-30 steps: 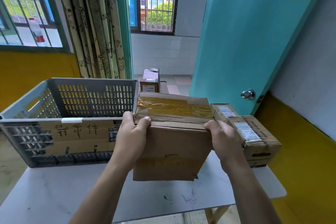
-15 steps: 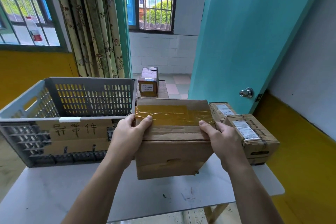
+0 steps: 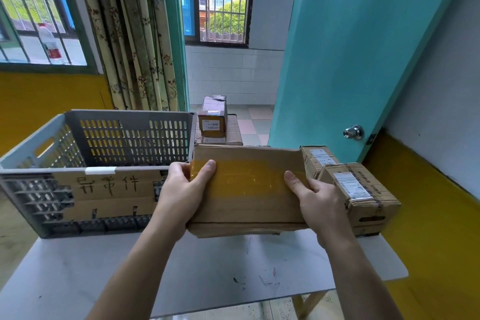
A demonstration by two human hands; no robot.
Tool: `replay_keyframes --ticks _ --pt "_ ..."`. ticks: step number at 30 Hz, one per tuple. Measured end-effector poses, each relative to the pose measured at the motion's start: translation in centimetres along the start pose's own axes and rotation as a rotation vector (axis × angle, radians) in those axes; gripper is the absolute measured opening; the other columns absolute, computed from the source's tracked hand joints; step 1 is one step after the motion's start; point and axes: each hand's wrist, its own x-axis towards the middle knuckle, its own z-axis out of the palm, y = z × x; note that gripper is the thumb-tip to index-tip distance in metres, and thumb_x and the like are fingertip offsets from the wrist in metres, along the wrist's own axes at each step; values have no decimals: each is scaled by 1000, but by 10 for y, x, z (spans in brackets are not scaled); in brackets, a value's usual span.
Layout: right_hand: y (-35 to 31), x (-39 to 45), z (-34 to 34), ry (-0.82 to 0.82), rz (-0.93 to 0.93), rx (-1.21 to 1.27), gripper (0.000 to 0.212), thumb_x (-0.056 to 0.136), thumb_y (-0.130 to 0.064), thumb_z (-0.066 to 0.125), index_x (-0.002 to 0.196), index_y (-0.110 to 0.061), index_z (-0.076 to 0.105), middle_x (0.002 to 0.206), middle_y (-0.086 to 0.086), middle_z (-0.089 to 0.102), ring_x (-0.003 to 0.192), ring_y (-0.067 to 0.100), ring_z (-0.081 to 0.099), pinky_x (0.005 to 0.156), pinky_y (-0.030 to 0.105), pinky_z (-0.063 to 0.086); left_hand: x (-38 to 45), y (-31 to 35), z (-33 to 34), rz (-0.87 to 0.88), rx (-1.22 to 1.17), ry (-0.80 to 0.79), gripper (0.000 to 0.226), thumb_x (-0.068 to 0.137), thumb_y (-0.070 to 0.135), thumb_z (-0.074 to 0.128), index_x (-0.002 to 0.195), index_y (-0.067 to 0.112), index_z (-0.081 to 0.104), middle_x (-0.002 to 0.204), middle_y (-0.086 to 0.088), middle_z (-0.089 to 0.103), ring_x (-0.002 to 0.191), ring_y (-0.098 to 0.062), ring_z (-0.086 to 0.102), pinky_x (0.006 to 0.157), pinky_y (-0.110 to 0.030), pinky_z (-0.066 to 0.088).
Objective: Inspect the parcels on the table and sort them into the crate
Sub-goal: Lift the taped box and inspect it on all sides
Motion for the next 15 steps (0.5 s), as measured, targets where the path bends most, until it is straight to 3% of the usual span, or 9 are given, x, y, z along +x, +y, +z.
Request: replay_keyframes --ticks 4,8,12,15 --pt "-3 5 -1 -4 2 -162 46 95 -65 48 76 -26 62 82 -9 63 77 2 53 69 30 47 -1 -5 0 88 35 -46 64 92 72 54 141 30 55 128 3 63 115 -21 62 103 -48 53" --pt "-4 6 -3 -24 38 -228 51 89 -74 41 73 -27 56 77 -6 59 72 4 51 57 24 39 -1 -6 1 138 3 -90 49 92 68 60 132 40 63 127 3 68 113 -21 67 99 -49 57" --pt "2 4 -2 -64 65 -160 48 88 -73 44 76 -29 57 80 -8 59 74 3 50 61 29 41 -3 -6 1 126 -23 -104 45 91 64 64 128 38 62 123 3 70 110 -22 69 96 -51 59" --pt "5 3 -2 -93 41 -119 45 86 -74 45 82 -31 59 85 -9 62 77 2 52 62 23 43 -3 -2 0 64 -52 -92 40 90 63 63 117 34 51 117 1 64 105 -25 67 89 -53 61"
